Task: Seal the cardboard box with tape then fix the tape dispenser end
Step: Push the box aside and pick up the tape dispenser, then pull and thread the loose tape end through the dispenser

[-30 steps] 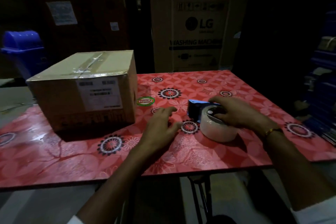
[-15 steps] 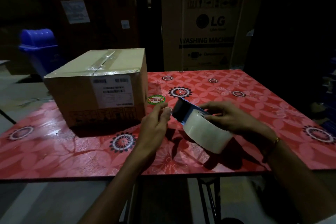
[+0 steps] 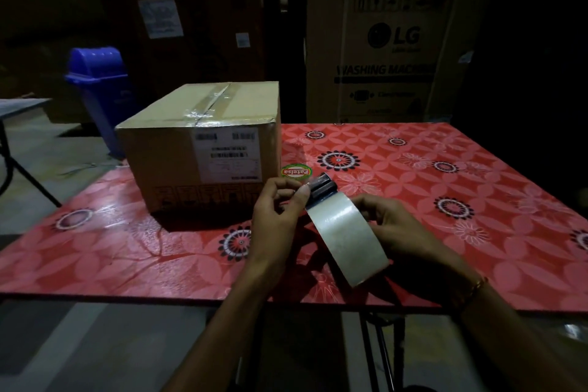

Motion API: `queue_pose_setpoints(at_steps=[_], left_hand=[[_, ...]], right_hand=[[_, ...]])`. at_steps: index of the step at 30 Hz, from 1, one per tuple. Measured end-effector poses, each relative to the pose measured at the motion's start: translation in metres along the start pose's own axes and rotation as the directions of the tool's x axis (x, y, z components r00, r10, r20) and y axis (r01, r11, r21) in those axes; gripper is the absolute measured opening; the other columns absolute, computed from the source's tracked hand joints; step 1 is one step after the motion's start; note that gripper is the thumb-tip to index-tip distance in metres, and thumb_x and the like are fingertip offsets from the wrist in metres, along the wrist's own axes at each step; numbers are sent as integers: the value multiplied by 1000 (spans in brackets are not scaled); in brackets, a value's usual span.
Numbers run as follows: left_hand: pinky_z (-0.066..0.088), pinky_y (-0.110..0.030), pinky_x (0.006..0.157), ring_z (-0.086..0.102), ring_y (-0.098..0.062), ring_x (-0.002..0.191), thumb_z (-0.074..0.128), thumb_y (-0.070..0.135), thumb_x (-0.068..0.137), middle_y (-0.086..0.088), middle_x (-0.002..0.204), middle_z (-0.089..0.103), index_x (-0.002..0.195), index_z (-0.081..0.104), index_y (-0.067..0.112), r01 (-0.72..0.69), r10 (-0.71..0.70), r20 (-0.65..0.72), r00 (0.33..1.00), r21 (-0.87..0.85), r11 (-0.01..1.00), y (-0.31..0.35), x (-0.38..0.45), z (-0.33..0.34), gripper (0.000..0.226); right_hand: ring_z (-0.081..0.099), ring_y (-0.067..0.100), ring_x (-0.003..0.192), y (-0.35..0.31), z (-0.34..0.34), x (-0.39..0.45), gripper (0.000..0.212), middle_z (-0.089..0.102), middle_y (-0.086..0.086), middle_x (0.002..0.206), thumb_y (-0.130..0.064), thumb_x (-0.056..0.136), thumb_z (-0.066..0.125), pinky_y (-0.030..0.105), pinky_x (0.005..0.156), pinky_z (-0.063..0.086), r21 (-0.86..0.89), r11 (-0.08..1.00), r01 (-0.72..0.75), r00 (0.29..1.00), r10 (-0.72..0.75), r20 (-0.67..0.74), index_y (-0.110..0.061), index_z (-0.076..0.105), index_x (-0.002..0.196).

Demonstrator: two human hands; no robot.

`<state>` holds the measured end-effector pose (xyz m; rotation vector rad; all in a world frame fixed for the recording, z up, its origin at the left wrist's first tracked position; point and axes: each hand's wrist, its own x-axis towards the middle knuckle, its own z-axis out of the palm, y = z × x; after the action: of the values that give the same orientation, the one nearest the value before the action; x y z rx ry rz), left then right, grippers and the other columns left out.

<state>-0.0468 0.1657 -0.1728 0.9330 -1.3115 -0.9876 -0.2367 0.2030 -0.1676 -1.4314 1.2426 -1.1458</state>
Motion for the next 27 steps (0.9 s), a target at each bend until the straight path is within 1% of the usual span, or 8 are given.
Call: queue_pose_setpoints(at_steps=[5,9,12,14,17,20,23,27], left_hand=[[55,-33,71,65,-17,83,62,18,94,-6,90,67,85,63,15,90,-96,-50,994,-107,990,2,8,11,10],[55,-38,70,65,-13,79,59,15,96,-2,87,66,87,60,12,136,-140,-21,990,-136,981,5,9,15,9],[55,-29,60,66,-3,67,58,14,96,-2,85,68,89,59,10,163,-162,23,987,-154,975,6,10,19,8],[53,-26,58,66,-7,70,58,13,96,-5,87,67,88,59,10,178,-172,51,984,-151,972,5,10,25,8],[50,-38,68,61,-19,80,59,13,95,-8,88,64,87,60,10,183,-170,102,980,-129,975,2,9,35,9],[49,-42,69,61,-23,81,60,17,94,-12,89,64,88,60,8,188,-173,155,973,-87,978,-2,8,42,11],[50,-39,68,62,-23,81,58,21,95,-11,94,65,89,60,12,201,-185,194,963,-65,977,-3,7,45,11],[57,-35,74,71,-17,90,57,26,98,-7,110,69,107,62,12,255,-221,339,914,-59,965,-4,2,37,17]], right_hand=[[70,43,95,-3,0,-4,23,72,19,108,-6,88,68,46,74,56,19,1000,1,999,-2,37,-14,72,110],[74,22,91,-13,-10,-14,32,76,9,107,-11,87,66,29,68,57,68,997,-33,979,19,202,-14,70,119],[73,20,100,-18,-24,-6,31,75,1,113,-16,87,62,25,71,57,155,985,-79,991,60,120,-18,69,118],[69,21,109,-23,-28,7,27,71,1,120,-19,93,60,26,73,59,84,996,-29,999,26,36,-18,66,119],[70,13,101,-32,-24,21,23,69,3,115,-26,90,65,26,72,60,-56,998,14,1000,-13,26,-16,69,110],[71,23,98,-35,-24,29,19,73,9,105,-23,84,72,41,83,58,-167,985,33,999,-26,43,-9,71,97],[69,31,98,-31,-24,30,18,71,13,106,-17,85,73,49,87,57,-174,983,59,998,-58,10,0,69,91],[72,26,88,-28,-21,28,19,69,14,109,-17,86,72,40,80,59,-171,981,93,996,-93,3,1,68,89]])
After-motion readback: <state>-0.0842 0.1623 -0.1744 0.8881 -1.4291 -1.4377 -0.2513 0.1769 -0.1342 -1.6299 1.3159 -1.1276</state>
